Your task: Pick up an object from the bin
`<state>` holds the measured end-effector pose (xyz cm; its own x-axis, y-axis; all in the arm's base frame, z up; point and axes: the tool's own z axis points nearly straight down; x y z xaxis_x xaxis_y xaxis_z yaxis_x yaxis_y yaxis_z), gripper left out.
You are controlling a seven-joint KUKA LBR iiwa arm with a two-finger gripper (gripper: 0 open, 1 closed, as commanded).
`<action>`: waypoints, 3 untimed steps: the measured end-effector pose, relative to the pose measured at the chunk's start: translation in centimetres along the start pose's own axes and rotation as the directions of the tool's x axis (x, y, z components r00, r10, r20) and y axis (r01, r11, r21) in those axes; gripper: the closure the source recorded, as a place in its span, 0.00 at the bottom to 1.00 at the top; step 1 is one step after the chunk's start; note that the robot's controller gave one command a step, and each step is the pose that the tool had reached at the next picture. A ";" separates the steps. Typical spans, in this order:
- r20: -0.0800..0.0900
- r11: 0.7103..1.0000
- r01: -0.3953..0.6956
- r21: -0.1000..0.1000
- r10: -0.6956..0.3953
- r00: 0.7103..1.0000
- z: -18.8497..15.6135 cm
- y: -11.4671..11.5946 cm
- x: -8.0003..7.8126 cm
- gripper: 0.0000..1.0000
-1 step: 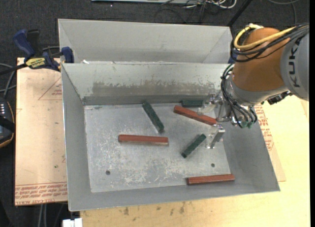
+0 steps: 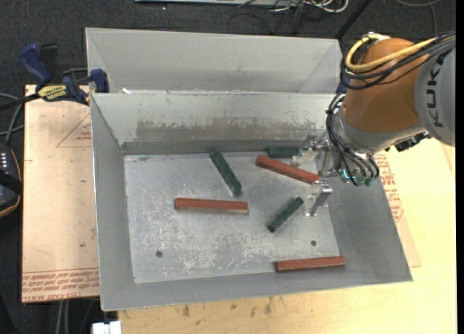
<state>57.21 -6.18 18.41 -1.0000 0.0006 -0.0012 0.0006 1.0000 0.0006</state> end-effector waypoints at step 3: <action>-0.002 0.996 0.092 0.000 -0.092 0.996 5.9 1.3 0.7 1.00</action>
Offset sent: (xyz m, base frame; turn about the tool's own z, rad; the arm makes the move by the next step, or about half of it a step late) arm 0.0000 0.0000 0.0000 0.0000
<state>56.47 -4.86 12.54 -0.9958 -0.0917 0.0009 -0.0917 0.9958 0.0008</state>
